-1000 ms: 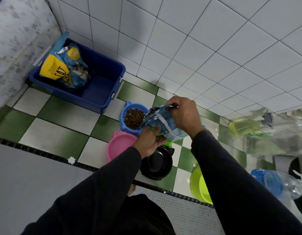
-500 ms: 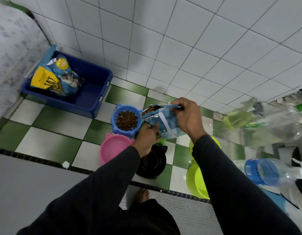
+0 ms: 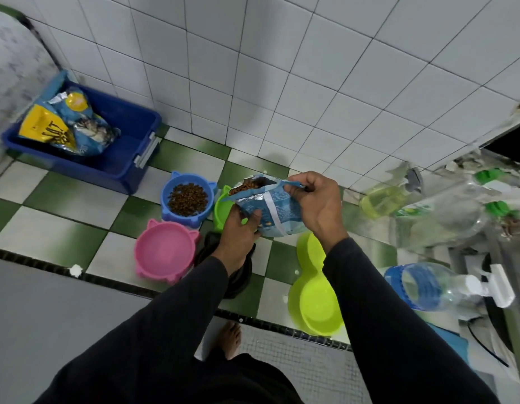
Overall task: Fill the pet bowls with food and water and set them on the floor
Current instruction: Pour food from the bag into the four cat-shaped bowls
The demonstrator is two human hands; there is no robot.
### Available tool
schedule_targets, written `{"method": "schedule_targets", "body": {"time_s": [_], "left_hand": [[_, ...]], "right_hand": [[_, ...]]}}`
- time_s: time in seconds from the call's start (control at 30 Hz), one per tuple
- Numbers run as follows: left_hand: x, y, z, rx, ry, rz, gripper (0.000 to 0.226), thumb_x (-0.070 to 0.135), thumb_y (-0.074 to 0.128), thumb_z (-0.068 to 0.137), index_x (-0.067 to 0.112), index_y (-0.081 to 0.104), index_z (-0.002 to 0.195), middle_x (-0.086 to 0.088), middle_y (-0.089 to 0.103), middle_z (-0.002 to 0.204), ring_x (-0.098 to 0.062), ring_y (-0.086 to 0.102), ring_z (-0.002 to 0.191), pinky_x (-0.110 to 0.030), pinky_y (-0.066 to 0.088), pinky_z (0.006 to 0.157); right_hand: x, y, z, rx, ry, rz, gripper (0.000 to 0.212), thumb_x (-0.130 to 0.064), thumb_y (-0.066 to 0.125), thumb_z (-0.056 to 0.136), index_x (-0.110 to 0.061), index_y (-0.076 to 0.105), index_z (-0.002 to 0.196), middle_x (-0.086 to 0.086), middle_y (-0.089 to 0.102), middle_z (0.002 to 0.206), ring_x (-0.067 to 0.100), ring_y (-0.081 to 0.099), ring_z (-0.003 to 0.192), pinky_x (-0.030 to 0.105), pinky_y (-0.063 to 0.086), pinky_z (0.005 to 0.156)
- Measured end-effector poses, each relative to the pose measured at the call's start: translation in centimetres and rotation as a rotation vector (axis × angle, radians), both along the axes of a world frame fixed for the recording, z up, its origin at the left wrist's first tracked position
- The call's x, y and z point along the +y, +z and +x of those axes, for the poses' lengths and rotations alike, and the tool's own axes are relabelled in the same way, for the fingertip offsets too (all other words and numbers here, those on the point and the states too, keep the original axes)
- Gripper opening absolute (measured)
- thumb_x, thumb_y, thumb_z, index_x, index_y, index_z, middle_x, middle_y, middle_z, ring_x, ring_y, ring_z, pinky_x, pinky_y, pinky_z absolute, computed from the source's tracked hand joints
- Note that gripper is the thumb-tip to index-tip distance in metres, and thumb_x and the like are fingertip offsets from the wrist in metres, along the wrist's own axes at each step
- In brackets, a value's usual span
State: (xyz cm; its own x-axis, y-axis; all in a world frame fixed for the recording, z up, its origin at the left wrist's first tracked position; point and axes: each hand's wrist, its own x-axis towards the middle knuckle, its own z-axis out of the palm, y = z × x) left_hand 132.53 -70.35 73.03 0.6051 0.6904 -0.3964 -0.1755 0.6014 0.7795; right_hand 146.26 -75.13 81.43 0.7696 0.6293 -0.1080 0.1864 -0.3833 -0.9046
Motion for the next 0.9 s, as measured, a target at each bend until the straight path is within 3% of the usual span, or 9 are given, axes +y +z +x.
{"method": "schedule_targets", "body": {"time_s": [0.27, 0.47, 0.63, 0.8, 0.9], "left_hand": [[-2.5, -0.9, 1.6, -0.043, 0.052, -0.118, 0.047, 0.009, 0.054, 0.105, 0.015, 0.037, 0.148, -0.016, 0.057, 0.146, -0.038, 0.059, 0.131, -0.039, 0.061, 0.085], [-3.3, -1.9, 2.0, -0.032, 0.03, -0.221, 0.042, 0.013, 0.055, 0.106, 0.024, 0.04, 0.143, -0.013, 0.062, 0.142, -0.036, 0.062, 0.127, -0.046, 0.06, 0.09], [-3.3, -2.4, 2.3, -0.012, 0.018, -0.326, 0.03, 0.016, 0.054, 0.107, 0.031, 0.046, 0.132, -0.012, 0.068, 0.126, -0.034, 0.067, 0.113, -0.054, 0.053, 0.098], [-3.0, -2.5, 2.6, -0.053, 0.022, -0.408, 0.031, 0.015, 0.051, 0.108, 0.03, 0.045, 0.134, -0.009, 0.069, 0.117, -0.035, 0.068, 0.108, -0.054, 0.055, 0.094], [-2.9, -2.7, 2.6, -0.066, 0.008, -0.45, 0.031, 0.015, 0.05, 0.108, 0.027, 0.045, 0.136, -0.011, 0.065, 0.123, -0.04, 0.064, 0.114, -0.059, 0.051, 0.099]], "right_hand": [[-1.6, -0.3, 1.0, -0.098, 0.047, -0.064, 0.037, 0.002, 0.075, 0.084, -0.032, 0.071, 0.069, -0.011, 0.074, 0.081, 0.014, 0.069, 0.081, 0.037, 0.061, 0.078], [-2.1, -0.8, 1.1, -0.195, 0.11, -0.128, 0.036, 0.0, 0.074, 0.085, -0.034, 0.071, 0.074, -0.012, 0.074, 0.083, 0.012, 0.069, 0.082, 0.038, 0.061, 0.078], [-1.3, -0.7, 0.7, -0.296, 0.167, -0.188, 0.026, -0.004, 0.071, 0.087, -0.029, 0.076, 0.083, -0.017, 0.073, 0.082, 0.001, 0.066, 0.077, 0.027, 0.056, 0.072], [-0.2, -0.3, 0.5, -0.363, 0.208, -0.247, 0.019, -0.008, 0.073, 0.087, -0.027, 0.077, 0.086, -0.021, 0.067, 0.076, -0.01, 0.059, 0.069, 0.005, 0.04, 0.063], [0.4, -0.1, 0.5, -0.412, 0.235, -0.295, 0.017, -0.01, 0.073, 0.087, -0.026, 0.078, 0.087, -0.016, 0.07, 0.079, -0.003, 0.059, 0.068, 0.003, 0.037, 0.059]]}}
